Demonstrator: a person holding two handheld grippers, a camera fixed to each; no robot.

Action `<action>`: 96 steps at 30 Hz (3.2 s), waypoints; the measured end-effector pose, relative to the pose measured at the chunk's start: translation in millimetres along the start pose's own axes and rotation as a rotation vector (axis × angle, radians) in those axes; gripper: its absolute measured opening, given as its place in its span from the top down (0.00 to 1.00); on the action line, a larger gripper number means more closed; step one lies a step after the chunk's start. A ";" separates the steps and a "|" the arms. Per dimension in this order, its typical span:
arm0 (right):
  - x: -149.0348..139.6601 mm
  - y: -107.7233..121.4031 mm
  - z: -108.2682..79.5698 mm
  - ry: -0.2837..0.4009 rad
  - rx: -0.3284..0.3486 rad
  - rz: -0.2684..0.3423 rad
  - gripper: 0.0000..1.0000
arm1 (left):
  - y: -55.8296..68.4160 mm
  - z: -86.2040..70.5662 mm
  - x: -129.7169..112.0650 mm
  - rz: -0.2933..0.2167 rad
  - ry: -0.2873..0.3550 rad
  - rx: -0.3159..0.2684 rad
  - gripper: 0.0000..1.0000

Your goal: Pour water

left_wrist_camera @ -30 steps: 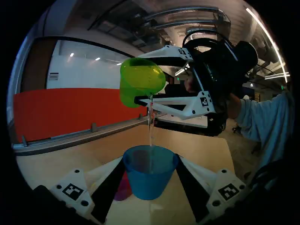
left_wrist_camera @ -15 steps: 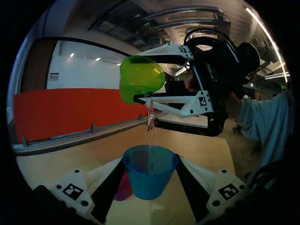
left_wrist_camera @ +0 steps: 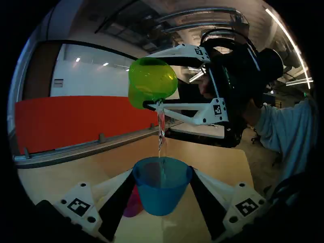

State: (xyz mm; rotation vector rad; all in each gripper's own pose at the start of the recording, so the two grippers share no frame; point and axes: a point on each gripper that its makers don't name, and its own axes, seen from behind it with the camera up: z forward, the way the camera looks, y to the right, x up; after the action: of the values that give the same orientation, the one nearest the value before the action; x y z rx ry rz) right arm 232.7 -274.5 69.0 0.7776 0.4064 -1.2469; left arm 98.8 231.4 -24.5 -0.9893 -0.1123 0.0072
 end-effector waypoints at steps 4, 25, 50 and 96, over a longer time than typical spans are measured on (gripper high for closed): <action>1.1 2.4 0.9 0.001 -0.004 -0.013 0.08 | 0.7 -0.4 -0.8 0.000 -0.002 -0.001 0.11; 5.9 9.1 4.0 -0.012 -0.020 -0.141 0.08 | 0.3 -2.4 -0.9 -0.001 0.000 0.000 0.11; 19.3 12.3 9.4 -0.020 -0.043 -0.338 0.08 | -2.3 -3.1 0.6 -0.007 0.005 0.005 0.11; 35.0 11.2 7.8 0.003 -0.051 -0.315 0.08 | -4.9 -2.3 0.8 -0.009 0.010 0.009 0.11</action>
State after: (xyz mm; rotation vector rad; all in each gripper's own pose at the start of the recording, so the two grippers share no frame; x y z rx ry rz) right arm 252.5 -302.9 54.6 0.6888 0.5774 -1.5227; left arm 99.6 226.8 -21.6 -0.9794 -0.1082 -0.0056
